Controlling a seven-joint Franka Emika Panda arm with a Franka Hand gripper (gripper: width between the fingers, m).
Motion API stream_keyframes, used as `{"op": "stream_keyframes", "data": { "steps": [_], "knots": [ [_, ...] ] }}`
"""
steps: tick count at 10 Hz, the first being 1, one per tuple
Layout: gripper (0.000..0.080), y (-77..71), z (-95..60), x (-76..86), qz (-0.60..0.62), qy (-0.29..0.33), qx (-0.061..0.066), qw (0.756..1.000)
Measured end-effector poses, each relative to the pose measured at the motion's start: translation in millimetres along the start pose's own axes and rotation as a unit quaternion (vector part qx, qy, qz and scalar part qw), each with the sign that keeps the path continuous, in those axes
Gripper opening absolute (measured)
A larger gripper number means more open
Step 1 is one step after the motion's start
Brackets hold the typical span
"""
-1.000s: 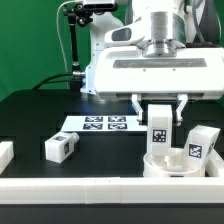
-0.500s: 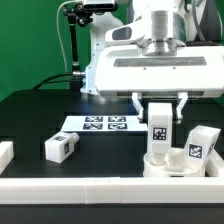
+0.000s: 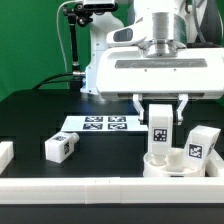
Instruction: Assemble stool
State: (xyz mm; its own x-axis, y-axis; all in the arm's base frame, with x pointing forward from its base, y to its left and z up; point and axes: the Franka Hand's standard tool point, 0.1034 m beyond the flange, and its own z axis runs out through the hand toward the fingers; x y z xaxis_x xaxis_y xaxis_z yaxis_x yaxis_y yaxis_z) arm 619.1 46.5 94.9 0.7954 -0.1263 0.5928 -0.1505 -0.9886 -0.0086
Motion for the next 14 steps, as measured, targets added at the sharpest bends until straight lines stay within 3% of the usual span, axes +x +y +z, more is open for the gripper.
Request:
{"op": "stream_keyframes", "data": {
  "steps": [10,11,12,13,14],
  "knots": [
    [0.0338,2.1,6.7,-7.4,-0.012,-0.004,-0.003,1.000],
    [0.0409,2.2,7.3,-8.8,-0.013,-0.007,-0.004,1.000],
    [0.0409,1.9,7.3,-9.3,-0.013,-0.010,-0.003,1.000],
    [0.0544,0.7,5.9,-8.1,-0.012,-0.012,-0.002,1.000],
    [0.0625,-0.7,4.6,-6.7,-0.011,-0.011,-0.001,1.000]
  ]
}}
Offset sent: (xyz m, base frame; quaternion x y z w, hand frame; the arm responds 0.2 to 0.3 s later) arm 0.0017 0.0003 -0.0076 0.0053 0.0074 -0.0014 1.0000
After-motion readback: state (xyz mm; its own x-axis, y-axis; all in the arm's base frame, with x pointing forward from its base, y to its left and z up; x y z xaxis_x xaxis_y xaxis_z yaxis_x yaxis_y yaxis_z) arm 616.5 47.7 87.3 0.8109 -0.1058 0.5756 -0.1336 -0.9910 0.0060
